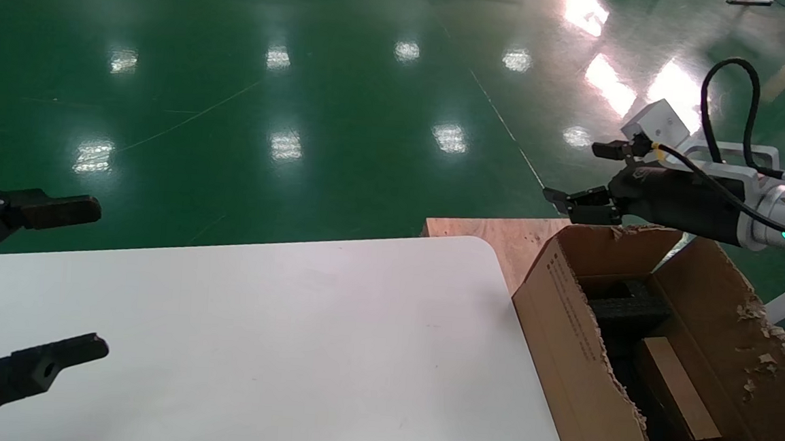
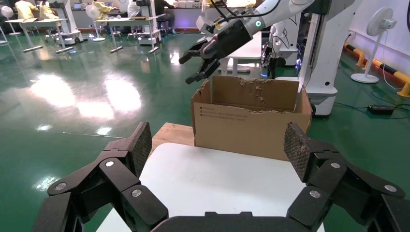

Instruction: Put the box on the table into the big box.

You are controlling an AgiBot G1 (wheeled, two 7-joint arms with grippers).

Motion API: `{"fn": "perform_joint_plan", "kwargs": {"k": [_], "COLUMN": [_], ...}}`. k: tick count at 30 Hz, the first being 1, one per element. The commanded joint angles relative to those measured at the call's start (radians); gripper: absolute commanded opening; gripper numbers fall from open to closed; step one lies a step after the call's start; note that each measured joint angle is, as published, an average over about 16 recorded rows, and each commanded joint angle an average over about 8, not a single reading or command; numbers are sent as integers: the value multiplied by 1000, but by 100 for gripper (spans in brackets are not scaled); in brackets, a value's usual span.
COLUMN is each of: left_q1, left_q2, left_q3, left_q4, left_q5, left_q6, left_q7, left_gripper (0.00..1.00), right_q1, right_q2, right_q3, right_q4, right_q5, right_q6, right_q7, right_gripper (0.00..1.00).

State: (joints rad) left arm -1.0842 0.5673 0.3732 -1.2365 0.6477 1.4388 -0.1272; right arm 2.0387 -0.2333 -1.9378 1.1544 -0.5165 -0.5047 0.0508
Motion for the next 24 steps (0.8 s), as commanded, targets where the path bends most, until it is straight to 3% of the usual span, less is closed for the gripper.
{"fn": "perform_joint_plan", "kwargs": {"k": [1, 11, 24], "left_q1": [0, 0, 0], "left_q2": [0, 0, 0], "left_q3": [0, 0, 0], "left_q4": [0, 0, 0], "left_q5": [0, 0, 0], "left_q6": [0, 0, 0], "left_q7": [0, 0, 0], "left_gripper": [100, 100, 100], "right_q1": [6, -26, -224], "right_q2": [-17, -15, -93], "right_q3": [3, 47, 388], "right_q4": [14, 7, 34], "right_q5": [-11, -10, -54], "right_q6": [8, -23, -227], "right_q7": [-3, 3, 31], "right_gripper": [100, 100, 100]}}
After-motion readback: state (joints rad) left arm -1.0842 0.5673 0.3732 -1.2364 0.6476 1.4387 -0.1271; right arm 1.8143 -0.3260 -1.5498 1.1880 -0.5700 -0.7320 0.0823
